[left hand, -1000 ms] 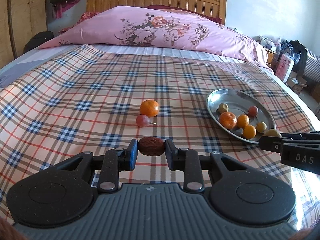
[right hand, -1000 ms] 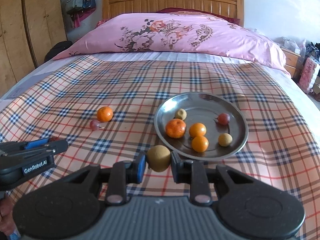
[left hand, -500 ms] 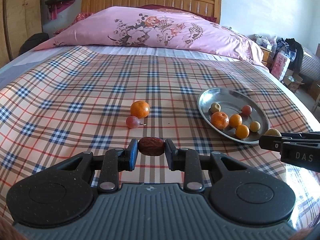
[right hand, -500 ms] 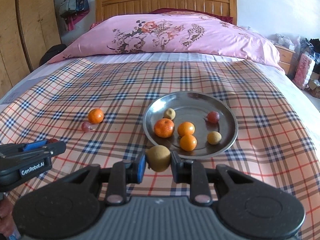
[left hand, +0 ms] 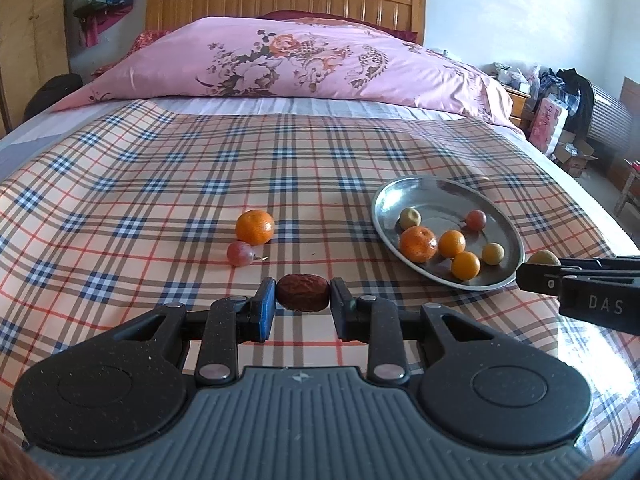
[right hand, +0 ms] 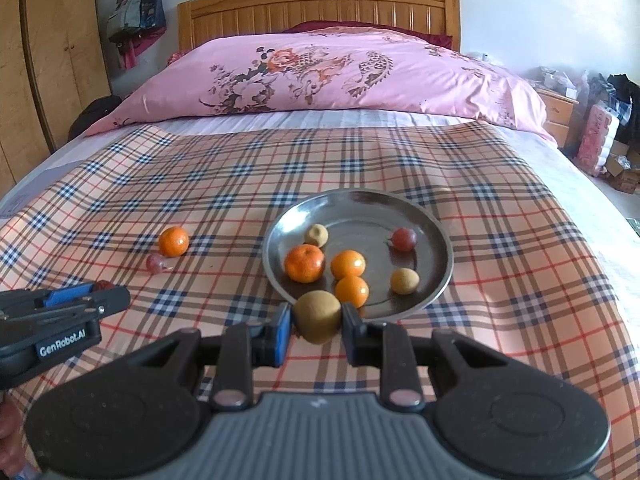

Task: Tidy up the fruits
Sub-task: 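Carry the date and the yellow pear over the steel plate with both tools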

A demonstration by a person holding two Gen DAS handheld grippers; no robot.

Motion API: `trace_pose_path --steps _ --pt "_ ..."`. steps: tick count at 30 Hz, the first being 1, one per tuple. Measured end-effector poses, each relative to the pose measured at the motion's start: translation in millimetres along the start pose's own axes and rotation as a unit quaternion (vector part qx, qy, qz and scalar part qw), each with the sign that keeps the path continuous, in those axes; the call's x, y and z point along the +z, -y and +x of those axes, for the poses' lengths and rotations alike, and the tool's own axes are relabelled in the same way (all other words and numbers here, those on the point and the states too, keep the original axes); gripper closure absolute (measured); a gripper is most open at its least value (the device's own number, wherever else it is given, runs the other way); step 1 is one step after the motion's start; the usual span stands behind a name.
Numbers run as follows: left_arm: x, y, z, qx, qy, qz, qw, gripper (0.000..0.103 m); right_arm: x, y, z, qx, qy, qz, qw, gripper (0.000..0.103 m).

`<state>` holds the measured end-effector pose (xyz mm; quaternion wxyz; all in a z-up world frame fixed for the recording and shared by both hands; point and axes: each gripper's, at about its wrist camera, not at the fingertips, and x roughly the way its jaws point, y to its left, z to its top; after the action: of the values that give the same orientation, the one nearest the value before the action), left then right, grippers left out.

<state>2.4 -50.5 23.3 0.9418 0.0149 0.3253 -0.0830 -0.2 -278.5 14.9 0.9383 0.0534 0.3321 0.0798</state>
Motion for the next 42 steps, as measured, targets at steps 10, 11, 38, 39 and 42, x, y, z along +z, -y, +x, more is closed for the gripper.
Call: trace_pose_path --steps 10,11,38,39,42 --pt "4 12 1 -0.013 0.002 0.008 0.9999 0.069 3 10 -2 -0.007 0.004 0.005 1.0 0.079" --pt "5 13 2 -0.014 0.002 0.009 0.9999 0.069 4 11 -3 -0.008 0.005 0.006 1.0 0.079" --pt "21 42 29 -0.051 -0.004 0.029 0.9983 0.069 13 35 1 -0.016 0.005 0.02 1.0 0.079" --pt "21 43 29 -0.053 -0.004 0.03 0.9982 0.069 13 36 2 -0.015 0.005 0.02 1.0 0.079" --pt "23 46 31 -0.055 -0.005 0.03 0.998 0.069 14 38 2 -0.017 0.005 0.02 1.0 0.079"
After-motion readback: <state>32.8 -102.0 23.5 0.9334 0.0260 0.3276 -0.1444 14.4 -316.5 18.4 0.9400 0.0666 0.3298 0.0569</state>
